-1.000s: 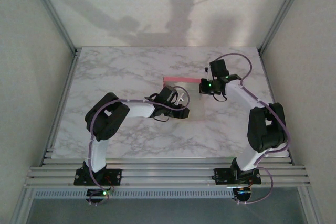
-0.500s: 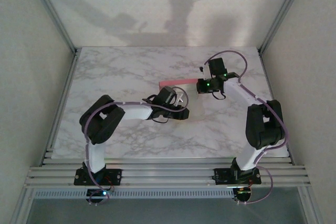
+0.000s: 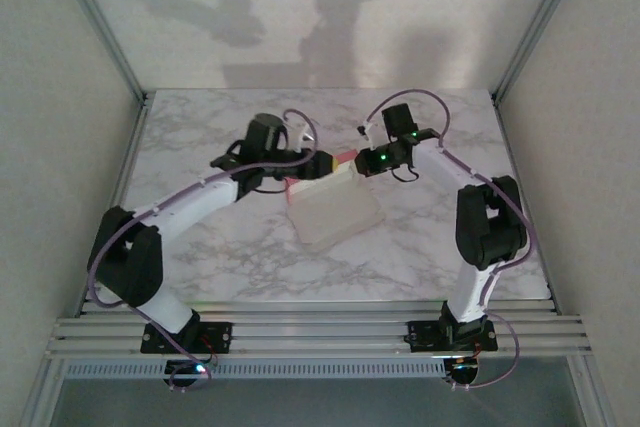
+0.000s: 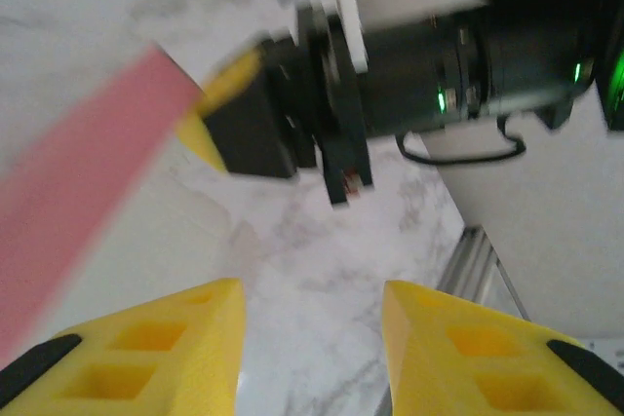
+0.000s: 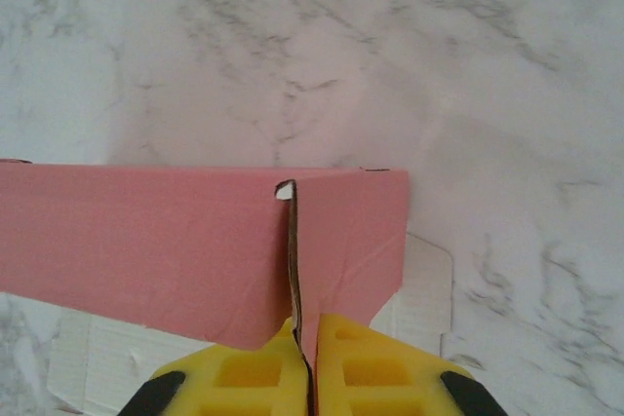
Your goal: Fold the paper box
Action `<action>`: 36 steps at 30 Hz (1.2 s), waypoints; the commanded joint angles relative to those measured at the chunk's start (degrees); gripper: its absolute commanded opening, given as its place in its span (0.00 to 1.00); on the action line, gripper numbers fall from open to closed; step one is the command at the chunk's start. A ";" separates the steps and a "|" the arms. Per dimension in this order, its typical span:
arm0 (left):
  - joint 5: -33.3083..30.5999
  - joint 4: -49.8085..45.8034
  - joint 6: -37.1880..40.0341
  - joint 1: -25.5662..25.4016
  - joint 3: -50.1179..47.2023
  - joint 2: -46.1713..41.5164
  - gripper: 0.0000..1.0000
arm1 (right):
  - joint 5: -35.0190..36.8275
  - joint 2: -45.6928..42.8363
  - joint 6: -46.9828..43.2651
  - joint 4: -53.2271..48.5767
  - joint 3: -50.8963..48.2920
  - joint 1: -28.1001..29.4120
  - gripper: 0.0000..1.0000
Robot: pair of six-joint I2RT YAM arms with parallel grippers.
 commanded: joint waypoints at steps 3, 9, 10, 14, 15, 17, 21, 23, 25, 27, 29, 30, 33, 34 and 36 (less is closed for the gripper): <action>-0.16 -1.48 3.58 5.28 0.79 0.53 0.43 | -3.09 4.21 -4.91 -7.26 4.22 3.56 0.08; 3.95 11.96 1.96 6.80 -2.60 6.64 0.48 | -4.56 6.93 -6.98 -11.37 9.23 6.04 0.09; 4.51 14.25 1.46 6.79 -3.08 7.60 0.49 | -4.67 7.17 -7.22 -11.75 9.67 6.31 0.09; 6.03 21.89 0.16 7.24 -4.63 10.83 0.58 | -4.98 7.87 -7.78 -12.61 10.36 7.11 0.09; 7.09 23.78 0.00 7.37 -4.49 11.79 0.59 | -5.07 7.98 -7.87 -12.82 10.45 7.24 0.09; 8.33 24.94 -0.11 7.32 -4.06 13.44 0.59 | -5.18 7.99 -7.88 -12.79 10.36 7.38 0.09; 9.54 26.31 0.12 7.44 -3.72 15.76 0.60 | -5.37 8.02 -7.79 -12.73 10.30 7.66 0.09; 10.77 27.13 -0.08 7.40 -3.40 16.90 0.62 | -5.25 8.15 -7.79 -12.88 10.43 7.77 0.09; 11.18 27.13 0.09 7.44 -2.99 17.89 0.62 | -5.25 8.46 -7.79 -13.10 10.58 7.82 0.09; 11.56 27.07 0.24 7.43 -2.71 18.80 0.63 | -5.10 8.58 -7.79 -13.24 10.71 7.84 0.09; 11.65 26.45 0.33 7.36 -2.15 19.70 0.63 | -5.07 8.60 -7.79 -13.23 10.63 7.83 0.09; 11.54 25.65 0.64 7.41 -1.66 20.17 0.63 | -5.14 8.59 -7.79 -13.24 10.55 7.84 0.09; 11.20 24.65 1.01 7.35 -0.84 21.02 0.63 | -4.92 8.59 -7.88 -13.31 10.54 7.92 0.08; 11.07 24.61 1.03 7.36 -0.74 21.19 0.63 | -4.87 8.59 -7.92 -13.41 10.62 8.00 0.08; 10.84 24.44 1.02 7.36 -0.62 21.45 0.63 | -4.56 8.70 -8.12 -13.74 10.71 8.07 0.08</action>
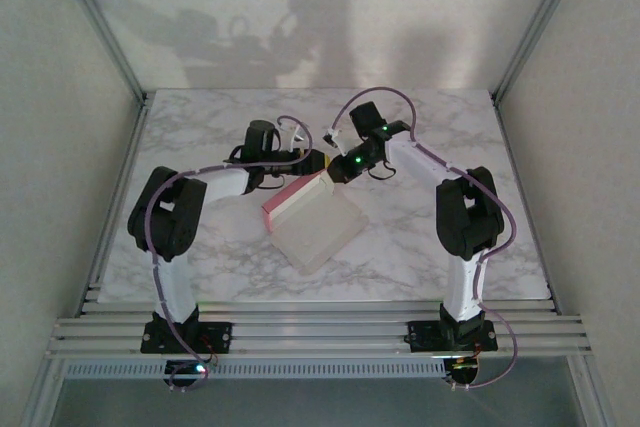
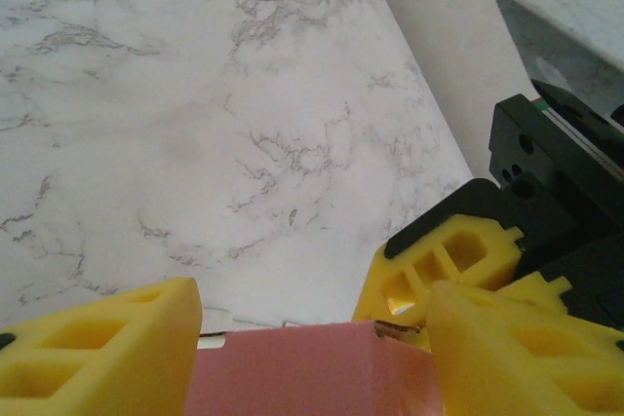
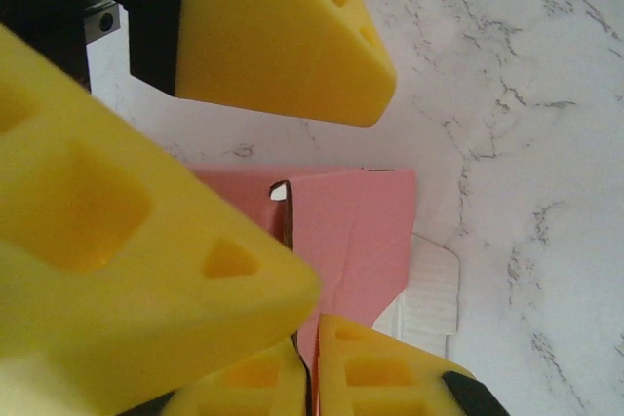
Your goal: Fold the paper box
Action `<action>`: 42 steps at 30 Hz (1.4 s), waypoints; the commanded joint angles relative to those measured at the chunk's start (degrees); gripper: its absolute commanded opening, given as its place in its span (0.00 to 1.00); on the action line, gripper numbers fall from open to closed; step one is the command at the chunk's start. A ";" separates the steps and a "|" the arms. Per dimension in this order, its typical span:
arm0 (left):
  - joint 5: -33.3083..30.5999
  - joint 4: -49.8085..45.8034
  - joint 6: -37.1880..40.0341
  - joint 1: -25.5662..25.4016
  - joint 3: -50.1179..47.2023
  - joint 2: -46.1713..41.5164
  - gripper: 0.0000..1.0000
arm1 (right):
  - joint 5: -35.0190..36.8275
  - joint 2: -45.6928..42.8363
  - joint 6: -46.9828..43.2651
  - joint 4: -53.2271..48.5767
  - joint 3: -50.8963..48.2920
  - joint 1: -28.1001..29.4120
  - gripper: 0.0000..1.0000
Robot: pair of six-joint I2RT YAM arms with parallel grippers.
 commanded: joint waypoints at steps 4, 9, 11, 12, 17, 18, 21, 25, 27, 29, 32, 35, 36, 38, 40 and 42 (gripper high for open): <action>0.24 -0.74 0.74 0.46 2.14 1.23 0.63 | 0.65 2.06 -0.86 -4.56 0.70 1.15 0.08; -0.75 -1.90 0.80 0.54 2.87 1.95 0.63 | 1.83 1.70 -0.42 -4.31 0.70 1.48 0.11; -1.36 -4.40 1.25 0.54 3.23 2.15 0.62 | 2.11 1.49 -0.26 -4.23 0.70 1.60 0.12; -1.74 -5.03 1.39 0.54 3.40 2.29 0.62 | 2.32 1.33 -0.16 -4.14 0.70 1.60 0.12; -2.37 -7.90 2.28 0.54 3.72 2.14 0.61 | 2.72 -0.29 1.15 -3.14 0.38 1.61 0.18; -2.31 -8.20 2.36 0.54 3.76 2.06 0.61 | 2.83 -0.82 1.47 -2.78 0.15 1.65 0.19; -2.37 -9.00 2.89 0.54 3.48 1.76 0.61 | 3.07 -3.41 3.14 -1.26 -1.36 1.63 0.25; -2.39 -9.54 3.25 0.54 3.22 1.44 0.61 | 1.55 -8.66 6.47 2.26 -5.30 1.54 0.29; -2.29 -9.65 3.42 0.54 3.09 1.35 0.61 | 1.41 -11.34 8.38 4.06 -7.76 1.23 0.29; -2.11 -9.73 3.42 0.54 3.14 1.35 0.61 | 1.30 -14.45 11.06 6.98 -11.18 0.64 0.29; -1.72 -9.44 3.25 0.54 3.23 1.35 0.61 | 3.20 -18.34 16.06 11.60 -16.07 -0.64 0.27; -1.13 -9.03 2.75 0.58 3.25 1.50 0.61 | 8.09 -20.21 20.95 15.87 -20.82 -1.69 0.23; -0.98 -8.77 2.58 0.58 3.37 1.52 0.61 | 9.14 -20.25 22.03 17.39 -21.99 -1.90 0.23; -0.63 -8.37 2.17 0.62 3.54 1.56 0.61 | 11.53 -19.62 23.49 20.33 -24.20 -1.91 0.21; -0.26 -8.01 1.78 0.76 3.63 1.57 0.61 | 12.03 -18.81 24.04 23.30 -25.96 -1.92 0.20; -0.18 -7.90 1.65 0.80 3.70 1.36 0.61 | 10.79 -17.77 24.06 25.95 -26.88 -1.89 0.20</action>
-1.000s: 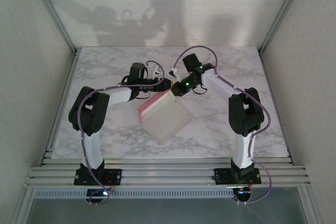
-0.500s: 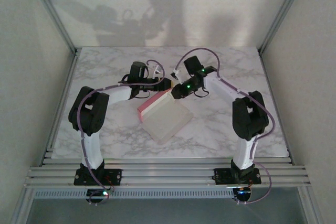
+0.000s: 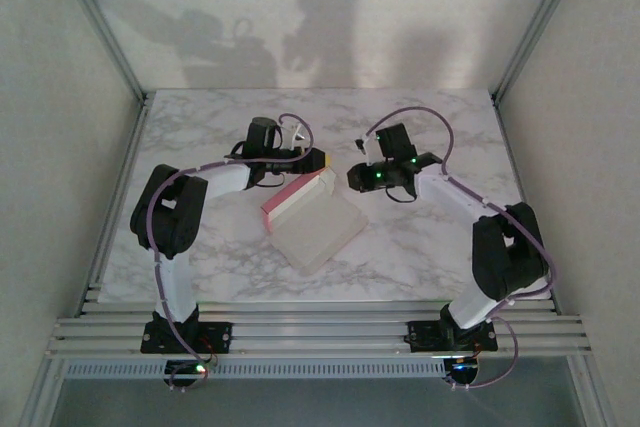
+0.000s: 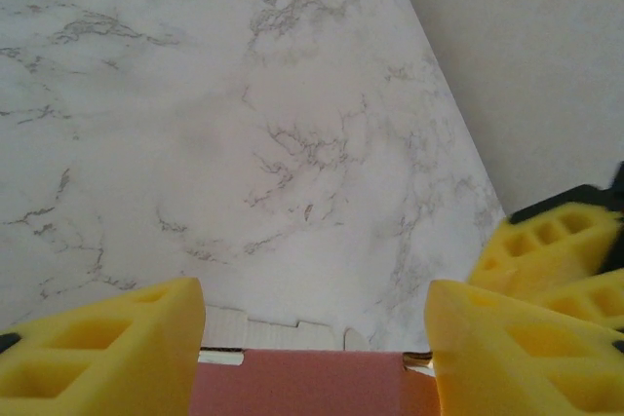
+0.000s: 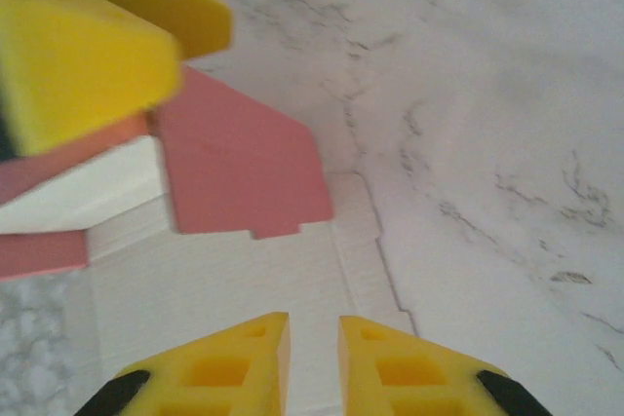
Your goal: Fold the paper box
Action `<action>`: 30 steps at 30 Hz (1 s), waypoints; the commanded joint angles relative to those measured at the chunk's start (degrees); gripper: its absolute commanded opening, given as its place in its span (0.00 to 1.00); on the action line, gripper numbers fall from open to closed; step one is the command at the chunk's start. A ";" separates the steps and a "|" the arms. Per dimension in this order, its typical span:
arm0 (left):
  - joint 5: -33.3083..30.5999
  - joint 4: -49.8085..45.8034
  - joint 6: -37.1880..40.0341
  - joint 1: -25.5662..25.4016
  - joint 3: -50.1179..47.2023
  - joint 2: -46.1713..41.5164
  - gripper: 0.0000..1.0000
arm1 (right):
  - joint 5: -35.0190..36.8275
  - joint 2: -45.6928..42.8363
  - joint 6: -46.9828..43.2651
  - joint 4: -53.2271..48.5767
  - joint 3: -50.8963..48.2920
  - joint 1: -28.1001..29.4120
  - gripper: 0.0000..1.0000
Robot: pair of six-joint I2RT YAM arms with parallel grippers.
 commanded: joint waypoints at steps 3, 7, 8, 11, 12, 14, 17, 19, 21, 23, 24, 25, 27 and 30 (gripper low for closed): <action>0.62 -2.21 -0.18 0.63 0.79 0.26 0.61 | -0.95 4.13 2.03 9.35 -1.15 0.19 0.20; 0.79 -2.23 -0.35 0.67 0.88 0.22 0.61 | -3.07 8.00 1.29 11.01 0.40 0.19 0.21; 0.81 -2.25 -0.27 0.71 0.88 0.34 0.61 | -3.54 8.75 1.10 11.35 0.72 0.18 0.21; 0.97 -2.08 -0.47 0.71 0.94 0.69 0.61 | -5.15 9.94 0.68 12.18 1.27 0.22 0.22; 0.95 -1.90 -0.64 0.71 0.89 0.83 0.61 | -5.83 10.16 0.58 12.34 1.29 0.28 0.22; 1.08 -1.56 -0.98 0.71 0.86 0.95 0.62 | -7.43 10.55 0.40 12.61 1.60 0.37 0.23; 1.34 -0.73 -1.68 0.67 0.86 1.13 0.62 | -8.62 10.89 -0.16 12.26 2.17 0.98 0.24; 1.52 -0.52 -1.97 0.71 0.86 1.05 0.62 | -9.76 11.11 -0.09 12.36 2.54 1.35 0.24; 1.35 -0.27 -2.24 0.82 0.88 0.95 0.62 | -10.72 11.33 0.12 12.66 2.87 1.66 0.25; 1.12 -0.16 -2.86 0.80 0.97 0.87 0.62 | -11.37 11.56 0.44 12.94 3.05 2.12 0.25; 1.14 0.06 -3.06 0.88 1.00 0.87 0.62 | -11.81 11.79 0.63 13.06 3.16 2.32 0.25; 1.01 0.38 -3.52 0.89 0.85 0.87 0.62 | -11.98 11.97 0.82 13.31 3.22 2.59 0.25; 0.96 1.24 -4.46 0.91 0.67 0.76 0.62 | -11.96 12.18 1.17 13.70 3.01 3.00 0.26; 0.57 2.51 -5.61 0.89 0.19 0.60 0.62 | -11.82 12.28 2.17 15.06 2.36 3.57 0.26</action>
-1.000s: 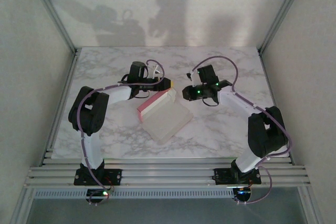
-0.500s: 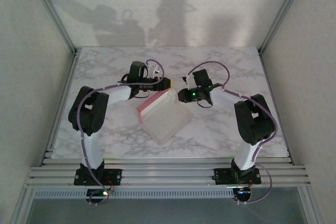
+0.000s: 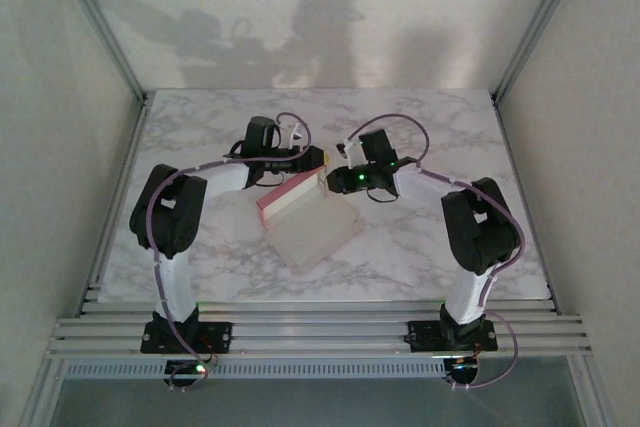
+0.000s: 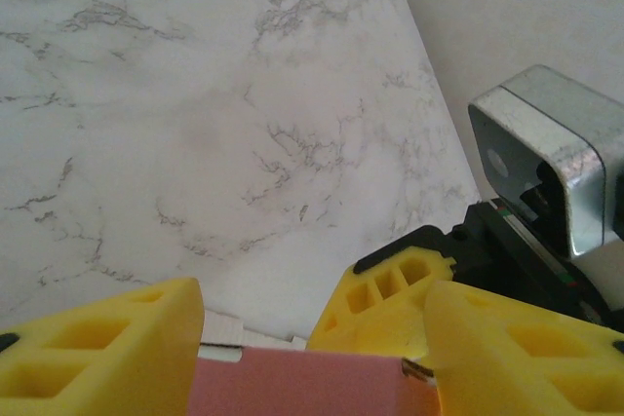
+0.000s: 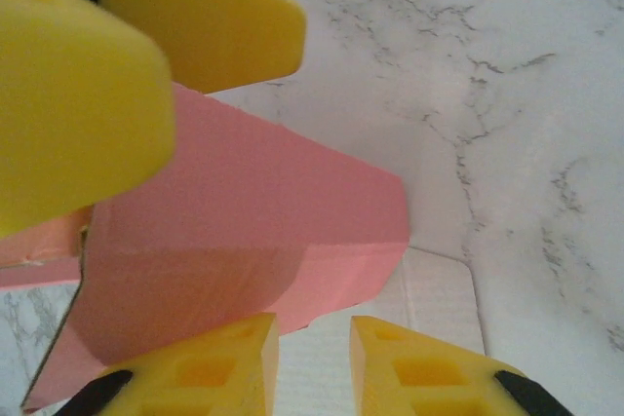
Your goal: Fold the paper box
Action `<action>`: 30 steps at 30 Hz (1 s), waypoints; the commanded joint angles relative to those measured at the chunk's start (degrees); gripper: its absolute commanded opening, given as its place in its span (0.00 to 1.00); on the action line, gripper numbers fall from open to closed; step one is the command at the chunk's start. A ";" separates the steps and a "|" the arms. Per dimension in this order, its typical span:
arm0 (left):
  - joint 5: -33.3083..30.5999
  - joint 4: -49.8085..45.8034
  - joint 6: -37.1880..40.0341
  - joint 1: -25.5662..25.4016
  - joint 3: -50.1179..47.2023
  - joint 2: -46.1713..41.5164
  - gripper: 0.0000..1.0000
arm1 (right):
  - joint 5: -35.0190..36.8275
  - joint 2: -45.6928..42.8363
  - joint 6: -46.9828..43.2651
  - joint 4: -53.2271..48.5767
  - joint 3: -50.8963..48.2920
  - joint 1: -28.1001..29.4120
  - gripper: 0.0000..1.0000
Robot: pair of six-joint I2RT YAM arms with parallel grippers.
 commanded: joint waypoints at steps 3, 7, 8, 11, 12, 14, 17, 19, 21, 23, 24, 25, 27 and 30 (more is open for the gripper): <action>0.19 2.84 -2.39 0.41 -0.25 0.67 0.62 | -0.92 1.00 1.73 3.90 0.16 1.53 0.29; 0.63 2.70 -2.48 0.39 -0.27 1.09 0.62 | 0.01 1.47 2.90 7.35 -0.81 1.67 0.35; 0.65 2.70 -2.48 0.41 -0.31 1.12 0.62 | 0.04 1.68 3.27 8.10 -1.01 1.71 0.36; 0.91 2.59 -2.66 0.41 -0.34 1.18 0.62 | 0.28 1.96 4.17 10.75 -2.21 2.03 0.38; 0.93 2.42 -2.56 0.46 -0.35 1.25 0.62 | 0.70 1.76 4.51 11.69 -2.70 2.09 0.38; 1.33 2.02 -2.51 0.50 -0.22 1.52 0.61 | 1.56 1.61 4.79 12.98 -3.29 2.32 0.38; 1.91 0.49 -2.22 0.50 0.45 2.45 0.62 | 3.34 1.76 5.17 15.62 -3.97 2.61 0.38; 2.23 0.16 -2.23 0.57 0.66 3.00 0.62 | 3.54 2.15 5.60 17.55 -4.20 2.80 0.38; 2.55 0.17 -2.29 0.74 0.86 3.32 0.61 | 3.73 2.70 5.90 18.44 -3.97 3.07 0.38; 3.04 0.25 -2.52 0.83 1.09 3.72 0.62 | 4.95 3.12 5.98 19.43 -4.02 3.59 0.38; 3.54 0.39 -2.65 0.84 1.13 3.93 0.62 | 5.83 3.13 6.00 20.27 -4.22 3.80 0.38; 4.11 0.66 -2.93 0.85 1.25 4.22 0.62 | 6.61 3.31 6.16 21.11 -4.48 4.05 0.38; 5.54 1.12 -3.47 0.94 1.59 4.80 0.62 | 8.44 3.40 6.32 22.48 -4.85 4.47 0.38; 7.13 1.62 -4.38 1.06 2.41 5.75 0.62 | 11.27 3.79 6.16 23.38 -4.55 5.28 0.38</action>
